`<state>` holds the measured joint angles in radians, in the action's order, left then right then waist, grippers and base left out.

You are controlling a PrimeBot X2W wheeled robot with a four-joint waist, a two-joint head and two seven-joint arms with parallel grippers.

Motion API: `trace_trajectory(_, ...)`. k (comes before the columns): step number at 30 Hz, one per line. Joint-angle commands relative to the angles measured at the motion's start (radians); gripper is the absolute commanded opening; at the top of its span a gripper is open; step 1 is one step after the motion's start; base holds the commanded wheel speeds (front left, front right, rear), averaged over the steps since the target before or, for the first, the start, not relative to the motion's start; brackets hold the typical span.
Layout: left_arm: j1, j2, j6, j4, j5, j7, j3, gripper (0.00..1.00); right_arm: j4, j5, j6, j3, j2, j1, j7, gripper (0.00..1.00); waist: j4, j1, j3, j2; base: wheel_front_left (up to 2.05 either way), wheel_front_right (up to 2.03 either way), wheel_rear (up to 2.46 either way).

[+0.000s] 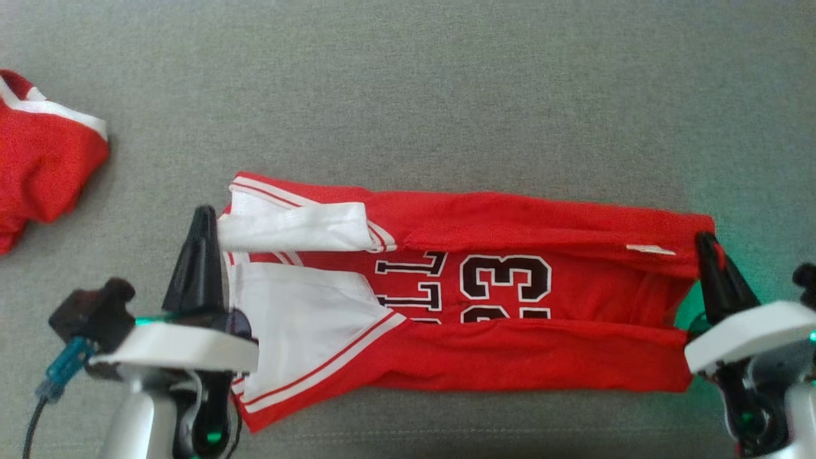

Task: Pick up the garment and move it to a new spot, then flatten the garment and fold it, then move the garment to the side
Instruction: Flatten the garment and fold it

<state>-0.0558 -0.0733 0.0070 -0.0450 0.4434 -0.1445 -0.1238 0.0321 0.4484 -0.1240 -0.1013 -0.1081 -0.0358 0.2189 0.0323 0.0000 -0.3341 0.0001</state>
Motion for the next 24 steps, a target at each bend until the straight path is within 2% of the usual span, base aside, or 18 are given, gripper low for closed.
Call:
trace_trajectory(1, 0.008, -0.007, 0.008, -0.048, 0.009, 0.015, 0.032, 0.0, -0.041, -0.006, -0.007, 0.01, 0.002, 0.018, -0.01, 0.0, 0.002, 0.0, 0.008, -0.0001, 0.0, 0.0, 0.0)
trace_trajectory(7, 0.088, -0.01, 0.036, -0.041, 0.016, 0.059, 0.028, 0.0, -0.046, -0.01, -0.007, -0.009, 0.026, 0.076, -0.012, 0.0, 0.002, 0.0, 0.028, -0.0001, 0.0, 0.0, 0.0)
trace_trajectory(14, 0.134, -0.011, 0.048, 0.016, 0.037, 0.088, 0.026, 0.0, -0.015, -0.027, -0.007, 0.004, 0.038, 0.099, -0.014, 0.0, -0.005, 0.0, 0.046, -0.0001, 0.0, 0.0, 0.0)
trace_trajectory(15, 0.14, -0.01, 0.051, 0.025, 0.039, 0.093, 0.023, 0.0, -0.003, -0.022, -0.007, 0.005, 0.04, 0.101, -0.011, 0.2, -0.005, 0.0, 0.05, -0.0001, 0.0, 0.0, 0.0)
trace_trajectory(16, 0.145, -0.008, 0.056, 0.034, 0.04, 0.097, 0.02, 0.0, 0.007, -0.021, -0.007, 0.006, 0.042, 0.103, -0.012, 0.49, -0.004, 0.0, 0.053, -0.0001, 0.0, 0.0, 0.0)
trace_trajectory(17, 0.148, -0.006, 0.059, 0.042, 0.044, 0.099, 0.018, 0.12, 0.016, -0.022, -0.007, 0.008, 0.044, 0.105, -0.015, 1.0, -0.003, 0.0, 0.057, -0.0001, 0.0, 0.0, 0.0)
trace_trajectory(18, 0.151, -0.006, 0.062, 0.051, 0.045, 0.102, 0.015, 0.41, 0.023, -0.022, -0.007, 0.009, 0.045, 0.108, -0.018, 1.0, -0.003, 0.0, 0.059, -0.0001, 0.0, 0.0, 0.0)
trace_trajectory(19, 0.153, -0.007, 0.067, 0.064, 0.04, 0.107, 0.012, 0.98, 0.025, -0.022, -0.007, 0.011, 0.047, 0.11, -0.029, 1.0, -0.002, 0.0, 0.062, -0.0001, 0.0, 0.0, 0.0)
trace_trajectory(24, 0.153, -0.014, 0.088, 0.084, -0.003, 0.058, 0.007, 1.0, 0.014, -0.046, -0.007, 0.031, 0.049, 0.119, -0.096, 1.0, -0.006, 0.0, 0.079, -0.0001, 0.0, 0.0, 0.0)
